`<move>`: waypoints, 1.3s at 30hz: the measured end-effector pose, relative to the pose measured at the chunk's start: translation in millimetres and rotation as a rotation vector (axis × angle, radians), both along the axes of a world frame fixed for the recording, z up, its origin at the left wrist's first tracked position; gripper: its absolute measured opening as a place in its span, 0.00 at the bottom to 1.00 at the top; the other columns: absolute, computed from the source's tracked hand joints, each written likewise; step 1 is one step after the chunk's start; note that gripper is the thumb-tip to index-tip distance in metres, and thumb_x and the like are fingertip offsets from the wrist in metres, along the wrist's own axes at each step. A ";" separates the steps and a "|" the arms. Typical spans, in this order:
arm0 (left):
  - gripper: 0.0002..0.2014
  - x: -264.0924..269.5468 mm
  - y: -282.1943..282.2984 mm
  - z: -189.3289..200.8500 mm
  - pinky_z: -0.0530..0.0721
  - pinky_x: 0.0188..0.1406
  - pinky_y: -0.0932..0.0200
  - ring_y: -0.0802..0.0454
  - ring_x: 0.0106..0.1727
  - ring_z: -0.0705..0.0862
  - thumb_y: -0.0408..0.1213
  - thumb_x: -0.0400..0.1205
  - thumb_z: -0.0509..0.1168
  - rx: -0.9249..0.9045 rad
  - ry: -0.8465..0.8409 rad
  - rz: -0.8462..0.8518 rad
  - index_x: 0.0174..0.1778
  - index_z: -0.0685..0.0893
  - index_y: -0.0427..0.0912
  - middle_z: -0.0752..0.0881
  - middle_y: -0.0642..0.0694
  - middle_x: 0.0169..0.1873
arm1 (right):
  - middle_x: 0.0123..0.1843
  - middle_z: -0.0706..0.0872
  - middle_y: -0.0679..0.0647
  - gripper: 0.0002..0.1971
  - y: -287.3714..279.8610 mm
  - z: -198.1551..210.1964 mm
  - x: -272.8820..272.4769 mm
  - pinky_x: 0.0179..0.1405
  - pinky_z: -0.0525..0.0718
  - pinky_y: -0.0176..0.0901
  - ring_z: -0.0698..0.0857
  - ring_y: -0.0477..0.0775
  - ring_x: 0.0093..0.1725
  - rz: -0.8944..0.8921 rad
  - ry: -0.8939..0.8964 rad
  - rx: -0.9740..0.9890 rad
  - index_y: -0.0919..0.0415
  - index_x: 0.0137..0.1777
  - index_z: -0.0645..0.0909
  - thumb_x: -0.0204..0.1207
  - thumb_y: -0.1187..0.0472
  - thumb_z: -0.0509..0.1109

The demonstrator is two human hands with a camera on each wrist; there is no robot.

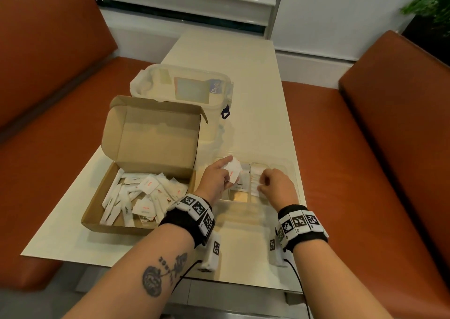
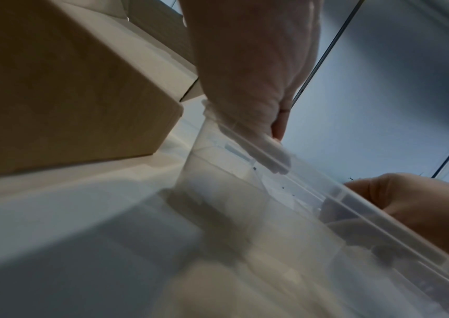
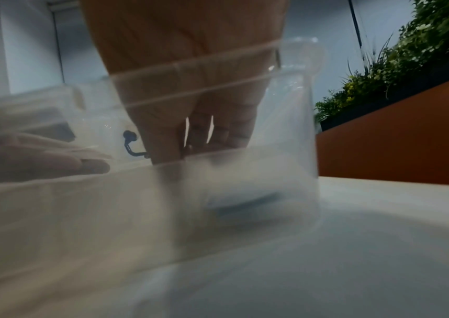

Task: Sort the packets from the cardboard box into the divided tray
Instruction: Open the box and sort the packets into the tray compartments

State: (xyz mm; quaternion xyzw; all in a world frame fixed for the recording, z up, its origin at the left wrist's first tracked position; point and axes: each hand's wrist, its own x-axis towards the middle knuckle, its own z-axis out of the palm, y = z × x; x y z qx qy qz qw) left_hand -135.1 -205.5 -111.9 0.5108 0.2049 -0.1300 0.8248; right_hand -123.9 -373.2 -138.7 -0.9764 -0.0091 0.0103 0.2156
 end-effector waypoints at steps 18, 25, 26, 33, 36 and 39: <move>0.29 -2.9 0.6 1.5 0.76 0.68 0.41 0.36 0.58 0.78 0.13 0.77 0.47 0.074 -0.027 -0.060 0.72 0.76 0.34 0.69 0.38 0.71 | 0.42 0.83 0.57 0.09 8.0 1.6 2.6 0.37 0.76 0.43 0.79 0.55 0.39 -0.063 0.067 -0.020 0.58 0.34 0.73 0.69 0.71 0.66; 0.31 -1.4 0.7 -2.6 0.74 0.57 0.47 0.37 0.54 0.75 0.11 0.75 0.47 0.123 -0.048 -0.086 0.68 0.79 0.39 0.71 0.40 0.65 | 0.34 0.80 0.48 0.06 16.8 9.8 -1.3 0.30 0.70 0.34 0.77 0.46 0.34 -0.053 -0.117 0.232 0.54 0.38 0.77 0.73 0.60 0.72; 0.32 -1.4 0.7 -2.8 0.75 0.58 0.46 0.37 0.55 0.75 0.11 0.75 0.47 0.129 -0.054 -0.091 0.68 0.79 0.39 0.72 0.40 0.65 | 0.34 0.81 0.46 0.05 20.8 12.7 -1.7 0.30 0.69 0.32 0.76 0.43 0.34 -0.044 -0.142 0.302 0.52 0.39 0.79 0.74 0.59 0.72; 0.35 -1.2 3.1 -5.7 0.77 0.63 0.39 0.39 0.52 0.77 0.10 0.72 0.50 0.154 -0.083 -0.153 0.72 0.77 0.41 0.77 0.37 0.57 | 0.45 0.81 0.45 0.13 41.3 19.5 -0.1 0.34 0.71 0.24 0.77 0.38 0.34 0.032 -0.015 0.405 0.51 0.54 0.83 0.70 0.60 0.77; 0.32 0.7 2.6 -6.3 0.82 0.59 0.42 0.37 0.55 0.80 0.12 0.73 0.51 0.102 -0.068 -0.149 0.71 0.78 0.39 0.78 0.37 0.56 | 0.48 0.80 0.50 0.12 44.3 17.7 -0.3 0.34 0.72 0.27 0.78 0.43 0.36 0.006 -0.004 0.400 0.56 0.49 0.81 0.68 0.63 0.78; 0.19 2.6 1.8 -6.4 0.85 0.49 0.52 0.39 0.55 0.83 0.26 0.81 0.57 0.010 -0.023 -0.074 0.67 0.81 0.38 0.78 0.35 0.61 | 0.44 0.82 0.52 0.11 44.0 16.4 -0.1 0.30 0.72 0.26 0.78 0.45 0.34 -0.001 -0.005 0.445 0.56 0.41 0.77 0.66 0.65 0.78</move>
